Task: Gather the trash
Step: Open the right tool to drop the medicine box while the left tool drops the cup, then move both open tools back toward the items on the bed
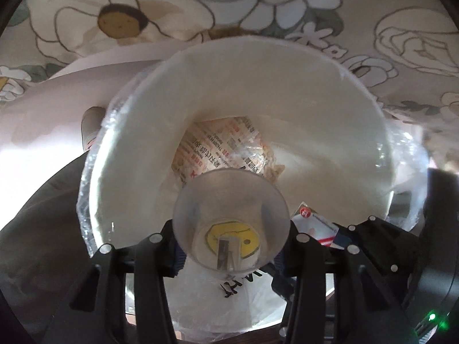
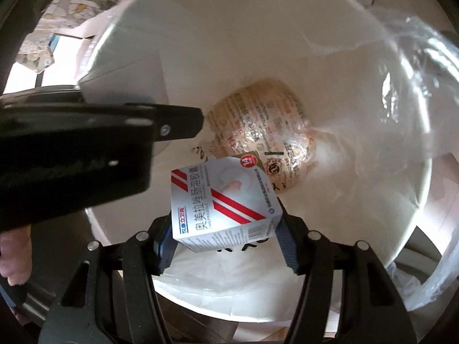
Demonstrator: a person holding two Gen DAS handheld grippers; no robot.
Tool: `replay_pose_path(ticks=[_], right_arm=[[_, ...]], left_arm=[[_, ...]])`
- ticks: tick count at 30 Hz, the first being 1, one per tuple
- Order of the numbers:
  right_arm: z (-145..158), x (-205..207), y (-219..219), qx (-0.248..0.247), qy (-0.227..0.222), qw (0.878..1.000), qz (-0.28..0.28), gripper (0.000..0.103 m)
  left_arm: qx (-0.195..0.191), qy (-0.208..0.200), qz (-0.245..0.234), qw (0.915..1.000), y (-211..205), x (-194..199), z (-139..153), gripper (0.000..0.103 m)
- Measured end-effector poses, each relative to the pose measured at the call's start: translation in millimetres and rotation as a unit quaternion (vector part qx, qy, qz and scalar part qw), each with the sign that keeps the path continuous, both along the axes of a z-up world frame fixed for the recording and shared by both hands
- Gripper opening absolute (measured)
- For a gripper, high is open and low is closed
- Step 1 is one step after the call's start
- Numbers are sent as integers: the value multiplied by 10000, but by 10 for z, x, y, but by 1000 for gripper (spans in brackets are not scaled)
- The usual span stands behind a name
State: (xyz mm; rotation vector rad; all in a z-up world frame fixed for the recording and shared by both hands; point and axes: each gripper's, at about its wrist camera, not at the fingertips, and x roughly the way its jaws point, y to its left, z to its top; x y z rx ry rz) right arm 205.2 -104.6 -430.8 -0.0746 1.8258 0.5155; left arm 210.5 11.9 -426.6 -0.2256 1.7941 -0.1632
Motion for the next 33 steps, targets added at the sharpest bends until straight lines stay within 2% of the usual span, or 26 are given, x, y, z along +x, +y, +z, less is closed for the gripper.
replay_pose_path(ticks=[1,5,20,31,33], right_arm=[[-10,5,-8,-17,8,10000,-31,63],[-27,28,-33,-50,9,9999,-92,69],[-58,0,-65,-24,-60,10000,-52,69],[120,-95,-19,-51,-214,9997,134,69],[209,-116,-16,-29,-276,9994,195,68]], left_arm=[[8,28,1,10000,7,-8,0,60],[-18,43,-13,10000,-13,-25,-40,64],[23,-29,-48,10000,-44,-20,-3,65],[105,-270,-144,9995,10,-84,154,65],[18,-310,-126,9994,22,-104,227,65]])
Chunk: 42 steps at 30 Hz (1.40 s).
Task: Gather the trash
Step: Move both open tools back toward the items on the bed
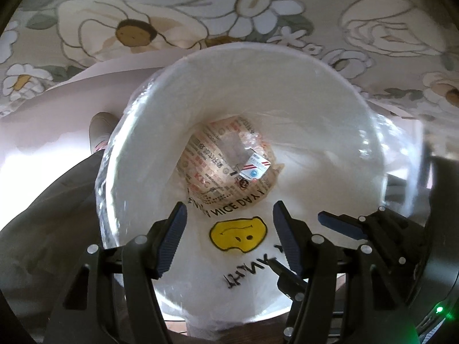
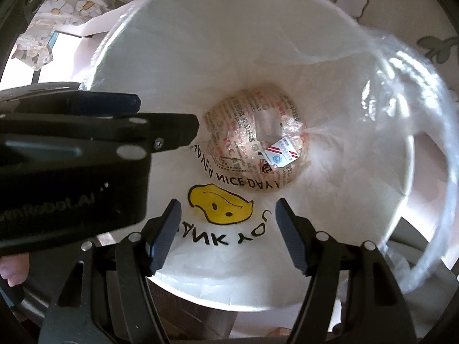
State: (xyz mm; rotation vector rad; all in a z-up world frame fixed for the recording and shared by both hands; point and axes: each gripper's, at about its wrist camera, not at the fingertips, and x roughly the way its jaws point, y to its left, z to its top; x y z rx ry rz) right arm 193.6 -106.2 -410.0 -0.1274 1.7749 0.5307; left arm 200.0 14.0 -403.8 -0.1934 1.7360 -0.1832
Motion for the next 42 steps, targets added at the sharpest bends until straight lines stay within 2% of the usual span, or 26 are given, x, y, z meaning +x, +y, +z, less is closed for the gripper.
replay_pose_path(ticks=[2,8,13,18,21,26,30,34,36,42], right_arm=[[124,-15,-24,33,-76,10000,34,68],[654,-67,-137,146,-395,9989,195,68],[1251,-68,-194,305,-894,9952,260,68],[1897,-6,-299,402,-1511,9873,267,68],[2338,99,-386,508,-1918,9800,144,68],[3007,286,-530,549,-2666,9622,-42,68],[3433,478,-633,604,-3158,9466,-226,75],[3659,617,-699,699,-3525,9325,-365,78],[3811,732,-736,747,-3720,9243,-412,80],[3991,1082,-743,814,-4228,9014,-446,81]], left_arm=[[-30,-103,1,9999,17,-33,112,65],[7,-647,-415,9970,18,-205,643,65],[114,-1265,-705,9894,107,-306,1229,65],[195,-1941,-849,9771,200,-314,1874,65],[209,-2367,-894,9672,219,-282,2251,71],[235,-2882,-970,9524,257,-118,2758,75],[391,-3323,-991,9371,252,59,3114,83],[341,-3559,-1072,9277,194,213,3320,90],[396,-3655,-1108,9234,163,338,3388,91],[467,-3940,-1224,9097,75,661,3476,91]])
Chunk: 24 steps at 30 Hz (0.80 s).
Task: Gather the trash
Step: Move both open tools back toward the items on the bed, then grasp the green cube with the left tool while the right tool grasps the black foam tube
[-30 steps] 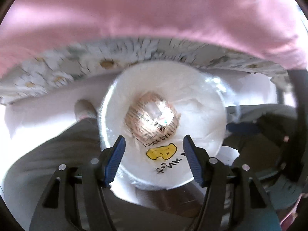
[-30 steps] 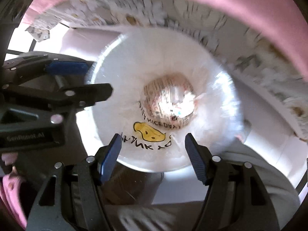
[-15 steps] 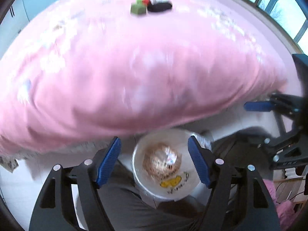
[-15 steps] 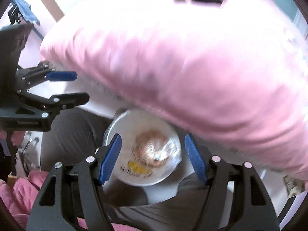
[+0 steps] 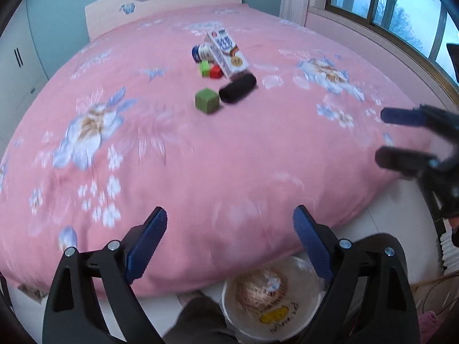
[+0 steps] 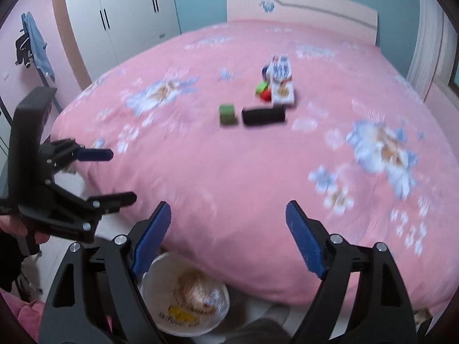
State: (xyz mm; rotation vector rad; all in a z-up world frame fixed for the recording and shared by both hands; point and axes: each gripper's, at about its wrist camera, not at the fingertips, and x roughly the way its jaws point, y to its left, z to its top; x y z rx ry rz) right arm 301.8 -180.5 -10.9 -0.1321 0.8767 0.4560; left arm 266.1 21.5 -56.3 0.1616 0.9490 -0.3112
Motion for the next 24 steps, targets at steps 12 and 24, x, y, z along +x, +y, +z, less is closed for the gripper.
replay_pose_path(ticks=[12,24], right_arm=[[-187,983,76,195,136,9997,16,81],[-642,1753,249,119,468,9987,157,81]], left_arm=[[-87,-200,-224,9995,-56,809,-83,91],[-232,20,-298,9993,-52,1470,-406,91]])
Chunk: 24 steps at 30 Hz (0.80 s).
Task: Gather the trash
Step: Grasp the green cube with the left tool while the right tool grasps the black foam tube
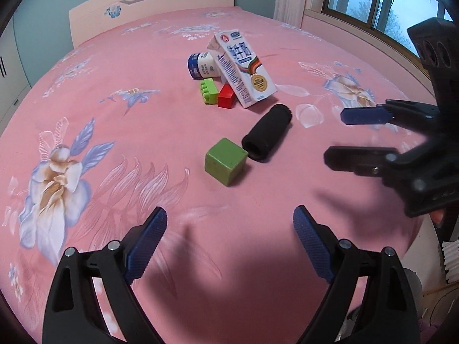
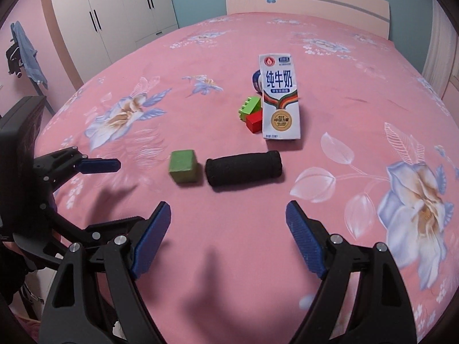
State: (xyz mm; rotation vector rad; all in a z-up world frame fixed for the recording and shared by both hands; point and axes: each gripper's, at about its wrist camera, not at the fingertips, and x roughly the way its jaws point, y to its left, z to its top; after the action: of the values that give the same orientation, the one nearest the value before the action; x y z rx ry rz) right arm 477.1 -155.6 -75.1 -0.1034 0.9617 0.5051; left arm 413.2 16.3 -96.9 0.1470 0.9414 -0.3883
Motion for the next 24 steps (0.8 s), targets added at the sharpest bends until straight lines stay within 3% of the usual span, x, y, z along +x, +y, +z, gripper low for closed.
replay_pose_path(ticks=[4,8,17,24], right_arm=[[-169,223,61,-29,169,9998,40,81],[-318,413,122,-72,303,9995,84,81],[-482,764,233,110,430,9989,130,81],[-591,939,333,157,666,9973,277,82]], left_arm=[[-1,-28,-156,9999,-21,146,-68,91],[240,-66,-227,9994,-79,300,-147,91],[37,119,-299,9995,-97,656,-302,90],[-23,144,-363,9992,-133,751,-359,67]])
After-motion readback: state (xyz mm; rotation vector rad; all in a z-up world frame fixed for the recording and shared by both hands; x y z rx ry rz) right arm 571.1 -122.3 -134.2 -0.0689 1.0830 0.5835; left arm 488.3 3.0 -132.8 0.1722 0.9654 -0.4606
